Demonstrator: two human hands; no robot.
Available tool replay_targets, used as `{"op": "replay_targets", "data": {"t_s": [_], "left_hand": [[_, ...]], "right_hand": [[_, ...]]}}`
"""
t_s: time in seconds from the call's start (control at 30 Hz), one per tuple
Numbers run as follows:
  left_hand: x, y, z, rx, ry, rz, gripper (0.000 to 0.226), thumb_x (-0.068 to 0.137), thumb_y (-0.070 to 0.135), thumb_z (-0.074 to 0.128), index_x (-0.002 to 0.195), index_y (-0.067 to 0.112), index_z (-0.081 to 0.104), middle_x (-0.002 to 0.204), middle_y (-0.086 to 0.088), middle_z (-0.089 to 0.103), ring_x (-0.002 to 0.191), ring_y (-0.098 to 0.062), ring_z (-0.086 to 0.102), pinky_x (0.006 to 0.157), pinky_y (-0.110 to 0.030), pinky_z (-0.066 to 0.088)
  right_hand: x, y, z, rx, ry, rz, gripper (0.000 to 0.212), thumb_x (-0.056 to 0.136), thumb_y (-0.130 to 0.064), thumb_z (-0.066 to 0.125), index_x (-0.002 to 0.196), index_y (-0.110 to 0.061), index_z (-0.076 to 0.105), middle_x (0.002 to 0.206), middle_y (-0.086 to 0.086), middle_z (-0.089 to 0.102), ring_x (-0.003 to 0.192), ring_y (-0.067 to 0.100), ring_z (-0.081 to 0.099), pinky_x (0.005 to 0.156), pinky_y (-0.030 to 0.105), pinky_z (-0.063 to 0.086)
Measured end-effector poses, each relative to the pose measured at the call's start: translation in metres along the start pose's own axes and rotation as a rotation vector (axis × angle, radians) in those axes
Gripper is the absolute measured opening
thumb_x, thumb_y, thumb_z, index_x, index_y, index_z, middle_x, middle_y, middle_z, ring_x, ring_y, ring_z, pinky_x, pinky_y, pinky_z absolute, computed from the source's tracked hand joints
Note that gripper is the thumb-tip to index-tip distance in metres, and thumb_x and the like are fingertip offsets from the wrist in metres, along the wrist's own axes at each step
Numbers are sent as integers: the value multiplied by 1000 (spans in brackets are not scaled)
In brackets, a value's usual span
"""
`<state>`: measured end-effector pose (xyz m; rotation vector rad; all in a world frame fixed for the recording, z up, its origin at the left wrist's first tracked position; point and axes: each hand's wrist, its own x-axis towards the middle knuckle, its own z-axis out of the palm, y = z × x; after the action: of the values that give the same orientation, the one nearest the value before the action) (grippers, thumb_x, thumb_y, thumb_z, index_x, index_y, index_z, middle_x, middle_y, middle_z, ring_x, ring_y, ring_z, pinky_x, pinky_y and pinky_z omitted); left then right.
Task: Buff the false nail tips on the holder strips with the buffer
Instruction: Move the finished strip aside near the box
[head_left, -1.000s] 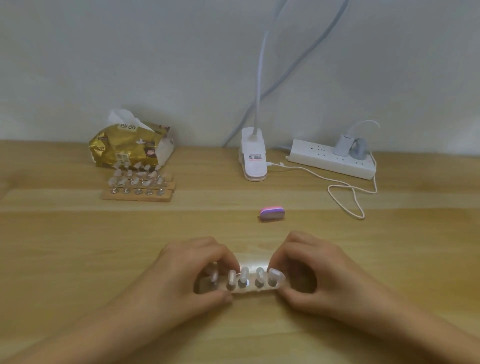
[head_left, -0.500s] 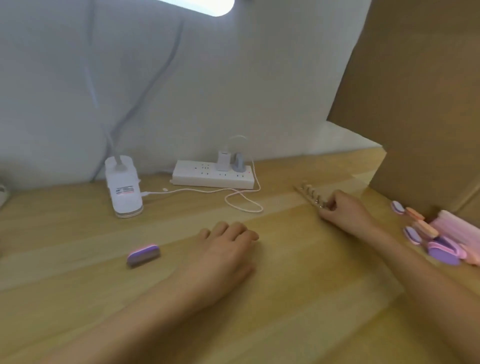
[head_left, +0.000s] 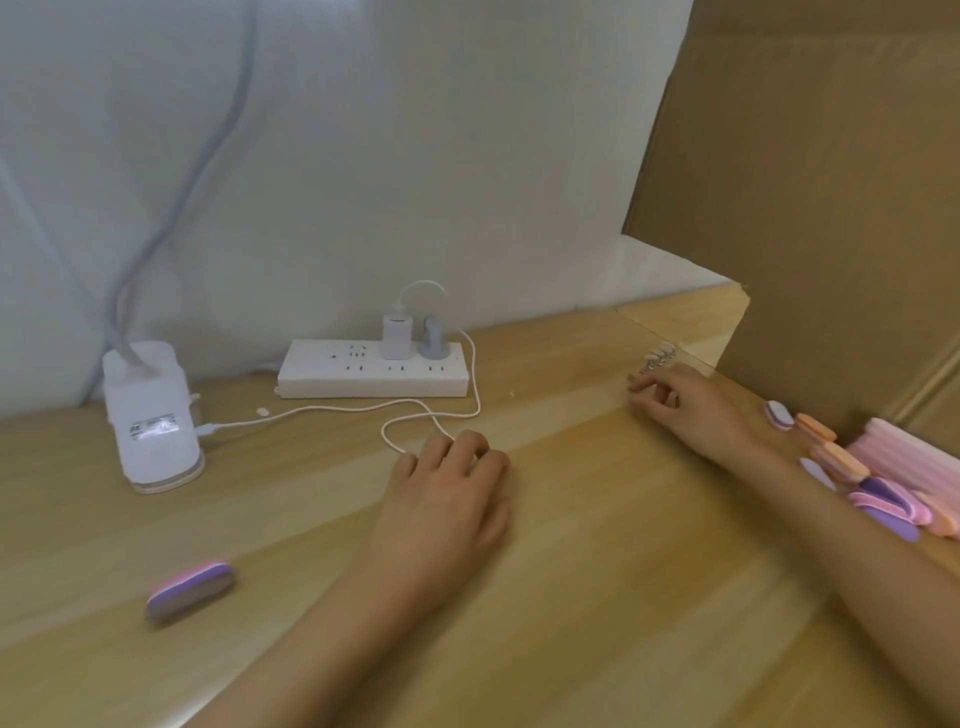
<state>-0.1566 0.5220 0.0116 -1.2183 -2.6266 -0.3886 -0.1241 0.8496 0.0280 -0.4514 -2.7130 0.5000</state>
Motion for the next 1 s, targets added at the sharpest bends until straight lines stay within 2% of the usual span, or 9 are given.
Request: {"op": "replay_targets", "data": {"t_s": [0.1,0.23,0.3,0.47,0.57,0.67,0.77,0.9,1.0], "left_hand": [[-1,-1,1,-7,1,3,39,100,45,31,137,35,35,139,15,31,124,-14,32,97,-30,30],[0,-2,3,-18,1,1,40,99,45,32,137,34,36,138,14,32,123,-14,32,96,-30,30],[0,-1,1,-17,1,8,41,99,44,33,139,33,35,140,14,33,123,-15,33,96,-31,30],[-15,-4,-27,-219,71,74,36,100,32,45,136,31,47,133,14,47,119,-12,44,97,-31,35],[-50,-25,-60,-412,144,65,27,96,24,56,123,28,60,113,14,57,102,-7,54,86,-35,47],[-113,-60,-96,-499,237,8,17,95,28,57,110,31,63,95,16,57,84,-8,58,72,-20,48],[-190,-101,-131,-374,344,-127,14,92,40,58,103,33,63,87,16,56,77,-8,58,64,-5,37],[-287,-167,-157,-115,411,-491,20,83,45,69,99,37,59,89,17,54,81,-6,53,65,-9,36],[-328,-220,-160,-18,352,-850,36,77,28,81,106,22,61,96,9,53,93,-14,54,76,-22,40]], "right_hand": [[6,13,0,-141,-3,-53,26,100,-35,57,123,-26,65,103,-1,52,83,14,56,75,35,46],[32,26,-10,-359,-74,256,50,103,-48,40,142,-18,48,133,15,49,112,36,56,79,40,44],[38,15,-9,-365,-106,282,49,104,-44,39,144,-18,45,135,15,48,117,37,54,79,41,41],[15,-69,8,-49,33,-127,23,98,-20,57,117,-27,67,87,-8,53,76,10,53,62,32,39],[-18,-143,18,184,-87,-425,21,92,-13,66,99,-31,74,80,-7,57,69,12,50,63,28,37],[-60,-214,29,238,-223,-678,16,90,-23,68,97,-37,74,82,-13,58,71,10,51,61,17,36],[-92,-276,47,169,-385,-836,17,90,-40,63,105,-40,72,96,-22,60,92,4,52,73,21,43],[-118,-348,91,142,-428,-960,28,92,-44,58,117,-37,69,112,-21,57,102,2,43,84,29,45],[-128,-399,123,137,-394,-956,33,93,-39,64,125,-31,65,121,-10,59,111,13,51,95,30,40]]}}
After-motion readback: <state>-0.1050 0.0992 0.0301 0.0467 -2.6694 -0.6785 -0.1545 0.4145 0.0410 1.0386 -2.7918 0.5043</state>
